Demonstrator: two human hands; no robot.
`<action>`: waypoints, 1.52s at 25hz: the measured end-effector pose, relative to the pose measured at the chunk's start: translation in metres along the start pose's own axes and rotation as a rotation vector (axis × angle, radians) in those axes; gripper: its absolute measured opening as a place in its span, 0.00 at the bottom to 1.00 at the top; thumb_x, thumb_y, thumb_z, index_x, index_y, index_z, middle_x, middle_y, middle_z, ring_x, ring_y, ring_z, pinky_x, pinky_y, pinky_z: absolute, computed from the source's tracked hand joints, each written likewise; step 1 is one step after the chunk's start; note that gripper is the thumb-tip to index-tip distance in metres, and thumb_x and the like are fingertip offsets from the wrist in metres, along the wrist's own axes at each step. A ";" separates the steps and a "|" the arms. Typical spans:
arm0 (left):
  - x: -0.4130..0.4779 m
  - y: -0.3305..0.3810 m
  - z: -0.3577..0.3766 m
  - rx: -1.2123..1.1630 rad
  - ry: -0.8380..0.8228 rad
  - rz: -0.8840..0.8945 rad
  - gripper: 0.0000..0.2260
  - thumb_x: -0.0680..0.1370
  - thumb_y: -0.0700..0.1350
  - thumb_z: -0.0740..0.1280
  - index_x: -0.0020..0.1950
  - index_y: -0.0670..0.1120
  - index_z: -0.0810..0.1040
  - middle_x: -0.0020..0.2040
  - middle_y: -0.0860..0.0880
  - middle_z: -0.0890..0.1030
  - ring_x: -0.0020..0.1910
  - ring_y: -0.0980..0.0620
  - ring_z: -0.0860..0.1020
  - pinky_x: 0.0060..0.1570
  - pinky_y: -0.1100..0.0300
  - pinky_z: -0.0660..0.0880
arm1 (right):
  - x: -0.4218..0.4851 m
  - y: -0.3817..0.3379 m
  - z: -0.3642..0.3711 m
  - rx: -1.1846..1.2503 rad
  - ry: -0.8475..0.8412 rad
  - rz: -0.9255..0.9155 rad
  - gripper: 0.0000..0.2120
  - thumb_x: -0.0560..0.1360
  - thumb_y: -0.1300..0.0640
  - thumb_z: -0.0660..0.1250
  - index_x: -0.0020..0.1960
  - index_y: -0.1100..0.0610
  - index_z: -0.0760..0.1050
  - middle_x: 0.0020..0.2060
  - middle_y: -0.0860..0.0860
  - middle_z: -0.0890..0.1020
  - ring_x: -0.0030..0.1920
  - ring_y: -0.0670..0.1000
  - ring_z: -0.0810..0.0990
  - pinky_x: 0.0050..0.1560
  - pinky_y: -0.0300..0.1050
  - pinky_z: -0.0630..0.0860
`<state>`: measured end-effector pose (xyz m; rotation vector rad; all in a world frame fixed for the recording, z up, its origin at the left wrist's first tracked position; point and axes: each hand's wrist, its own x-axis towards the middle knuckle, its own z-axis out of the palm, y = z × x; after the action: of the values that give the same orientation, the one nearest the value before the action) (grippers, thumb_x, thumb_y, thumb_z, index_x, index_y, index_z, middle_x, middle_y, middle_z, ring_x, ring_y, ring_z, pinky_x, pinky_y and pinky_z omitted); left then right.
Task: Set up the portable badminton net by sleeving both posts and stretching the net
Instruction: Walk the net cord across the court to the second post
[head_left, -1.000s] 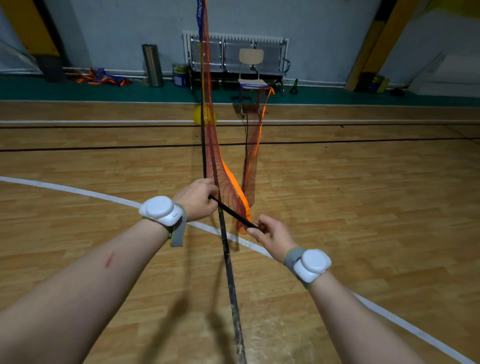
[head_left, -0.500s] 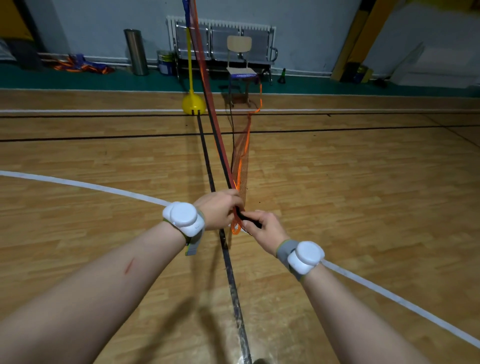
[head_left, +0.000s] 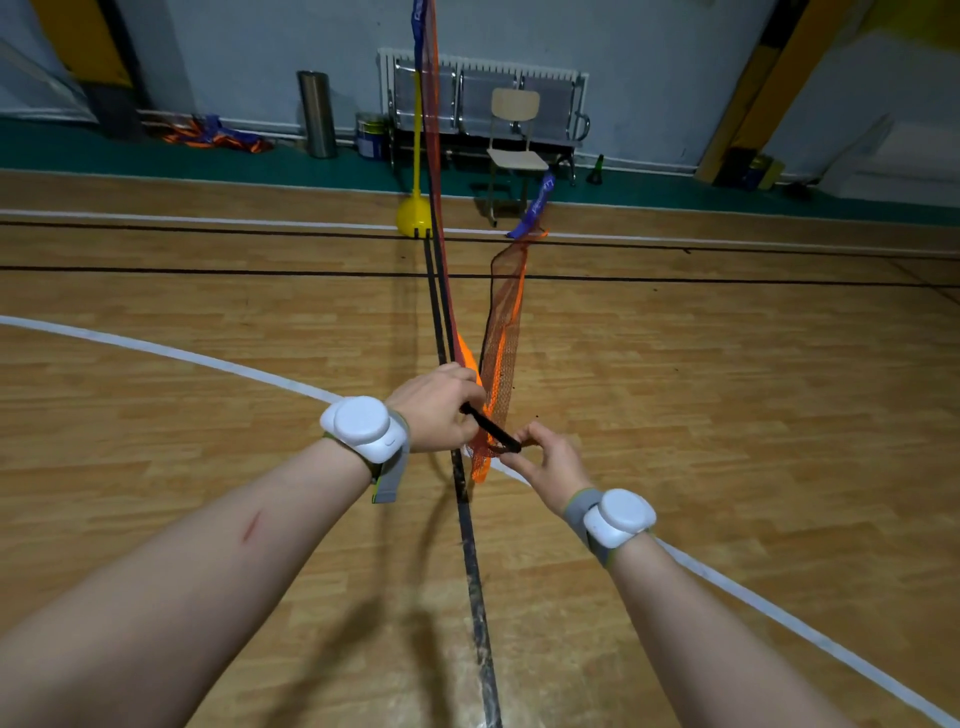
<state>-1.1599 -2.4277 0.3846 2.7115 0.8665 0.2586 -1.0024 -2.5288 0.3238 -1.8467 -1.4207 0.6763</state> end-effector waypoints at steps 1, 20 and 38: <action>-0.002 -0.002 -0.002 0.002 0.007 -0.006 0.09 0.73 0.43 0.62 0.50 0.44 0.78 0.49 0.49 0.75 0.54 0.50 0.71 0.49 0.57 0.71 | -0.001 0.000 0.001 0.017 -0.011 0.011 0.10 0.71 0.62 0.70 0.39 0.51 0.69 0.39 0.47 0.76 0.44 0.48 0.74 0.45 0.39 0.67; -0.008 0.022 0.004 0.104 -0.044 -0.161 0.15 0.75 0.44 0.62 0.61 0.46 0.74 0.58 0.47 0.72 0.60 0.48 0.71 0.48 0.57 0.71 | -0.059 0.003 -0.036 0.156 -0.051 0.001 0.11 0.76 0.59 0.65 0.56 0.55 0.80 0.49 0.49 0.84 0.50 0.45 0.79 0.56 0.40 0.74; -0.046 0.124 0.030 0.092 0.007 0.101 0.09 0.79 0.44 0.61 0.53 0.44 0.78 0.51 0.47 0.76 0.54 0.48 0.71 0.54 0.56 0.68 | -0.110 0.027 -0.051 0.011 -0.054 -0.036 0.07 0.73 0.60 0.67 0.43 0.58 0.68 0.40 0.53 0.74 0.41 0.53 0.71 0.39 0.42 0.62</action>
<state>-1.1225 -2.5582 0.3917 2.8456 0.7624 0.2553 -0.9764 -2.6503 0.3330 -1.8024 -1.4785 0.7189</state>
